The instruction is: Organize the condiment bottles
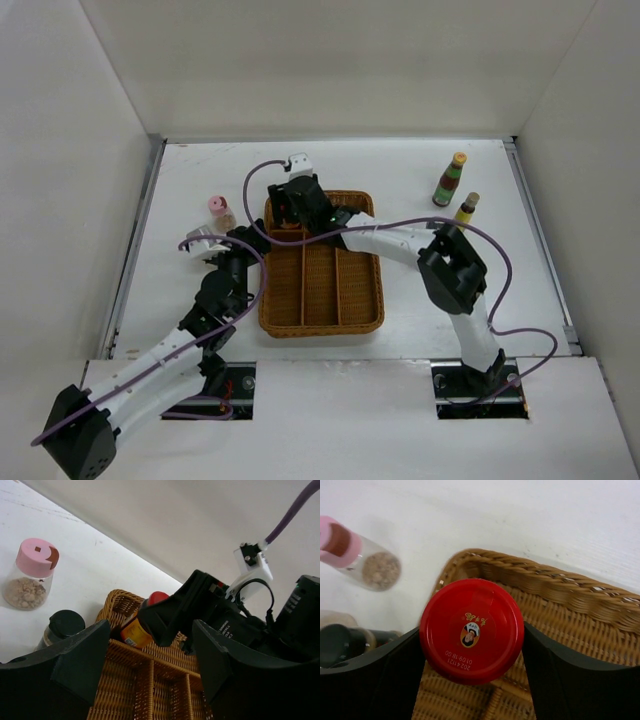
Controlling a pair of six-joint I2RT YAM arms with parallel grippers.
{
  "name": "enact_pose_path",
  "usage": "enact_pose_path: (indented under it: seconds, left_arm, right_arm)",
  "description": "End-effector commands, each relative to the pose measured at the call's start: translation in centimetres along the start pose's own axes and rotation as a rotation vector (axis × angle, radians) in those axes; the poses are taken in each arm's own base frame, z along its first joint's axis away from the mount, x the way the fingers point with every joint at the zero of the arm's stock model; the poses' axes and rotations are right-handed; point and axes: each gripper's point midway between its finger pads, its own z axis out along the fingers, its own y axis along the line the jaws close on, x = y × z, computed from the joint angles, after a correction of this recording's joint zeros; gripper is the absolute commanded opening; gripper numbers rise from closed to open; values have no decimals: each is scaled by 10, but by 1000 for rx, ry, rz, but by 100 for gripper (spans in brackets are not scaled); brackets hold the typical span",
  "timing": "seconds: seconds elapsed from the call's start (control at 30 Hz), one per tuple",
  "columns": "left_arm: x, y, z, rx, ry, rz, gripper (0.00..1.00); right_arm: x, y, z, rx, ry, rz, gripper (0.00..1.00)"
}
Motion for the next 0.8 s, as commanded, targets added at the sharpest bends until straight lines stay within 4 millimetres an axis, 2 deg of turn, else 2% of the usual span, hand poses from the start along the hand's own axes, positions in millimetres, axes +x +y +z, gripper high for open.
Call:
enact_pose_path:
  seconds: [0.0, 0.2, 0.33, 0.43, 0.47, 0.57, 0.6, 0.63, 0.7, 0.73, 0.77]
  left_arm:
    - [-2, 1, 1, -1, -15, -28, 66]
    - [-7, 3, 0, -6, -33, -41, 66]
    - [-10, 6, -1, -13, -44, -42, 66]
    - [-10, 4, 0, -6, -40, -41, 66]
    - [-8, 3, 1, -4, -35, -36, 66]
    - [2, -7, 2, 34, 10, -31, 67]
    - [6, -12, 3, 50, 26, -25, 67]
    - [9, -16, 3, 62, 38, -21, 67]
    - [19, -26, 3, 103, 76, -18, 66]
    - [24, -32, 2, 124, 95, -21, 66]
    - [29, -38, 2, 143, 110, -21, 66]
  right_arm:
    - [-78, 24, -10, -65, -222, 102, 79]
    - [-101, 24, -31, -84, -261, 115, 84]
    - [-140, 13, -76, -101, -353, 153, 85]
    - [-161, -21, -119, -62, -430, 171, 81]
    - [-162, -41, -135, -31, -453, 182, 73]
    - [-139, -107, -177, 101, -471, 214, 31]
    - [-124, -132, -192, 165, -468, 229, 23]
    - [-106, -158, -207, 241, -459, 245, 20]
    - [-68, -205, -237, 396, -432, 274, 22]
    - [-49, -225, -251, 468, -414, 283, 28]
    - [-32, -244, -263, 537, -393, 289, 39]
